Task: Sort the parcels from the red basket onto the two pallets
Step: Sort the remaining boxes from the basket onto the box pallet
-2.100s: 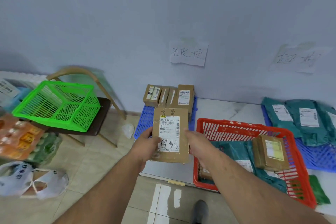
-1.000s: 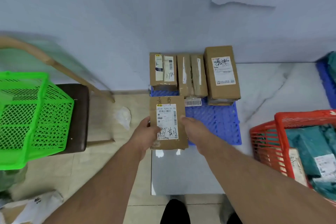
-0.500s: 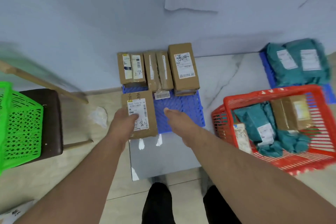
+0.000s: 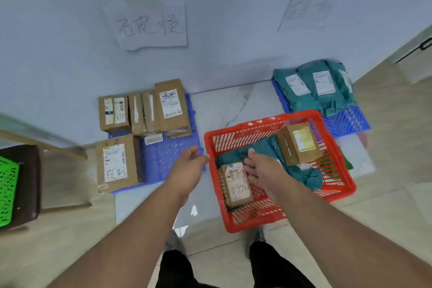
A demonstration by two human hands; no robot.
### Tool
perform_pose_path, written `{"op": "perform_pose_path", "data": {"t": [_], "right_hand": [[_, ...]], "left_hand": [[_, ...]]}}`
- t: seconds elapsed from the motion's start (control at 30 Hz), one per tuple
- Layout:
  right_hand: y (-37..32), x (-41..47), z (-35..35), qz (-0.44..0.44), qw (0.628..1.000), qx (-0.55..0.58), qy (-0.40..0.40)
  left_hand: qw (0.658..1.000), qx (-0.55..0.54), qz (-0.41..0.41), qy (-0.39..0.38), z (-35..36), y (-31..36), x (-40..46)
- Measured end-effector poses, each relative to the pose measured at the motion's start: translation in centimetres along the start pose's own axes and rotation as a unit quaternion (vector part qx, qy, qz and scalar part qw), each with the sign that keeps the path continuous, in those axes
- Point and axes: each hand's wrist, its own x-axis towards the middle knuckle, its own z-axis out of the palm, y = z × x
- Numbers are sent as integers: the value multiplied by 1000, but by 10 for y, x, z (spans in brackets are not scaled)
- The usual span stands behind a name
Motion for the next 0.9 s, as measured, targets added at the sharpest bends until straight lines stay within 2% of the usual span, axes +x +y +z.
{"op": "perform_pose_path", "data": {"t": [0.13,0.27,0.47,0.57,0.73,0.9], "right_hand": [[29,24,-59,37,998,-55,-18],[49,62,-86,54,995,-79,-17],[55,101,-71,84,990,-107,-34],[88,153,-61,67,988,-133,-42],[92,169,-40,72,975,-198,-74],[111,174,-38,134,977,-143,-84]], "left_hand": [[999,-34,-40,-15,81,-18,-13],[993,-63,-95,15,124,-32,-11],[986,-27,-151,66,144,-61,28],[980,-13,-178,84,149,-81,53],[975,-14,-207,80,157,-108,84],[977,-12,-209,50,163,-117,90]]}}
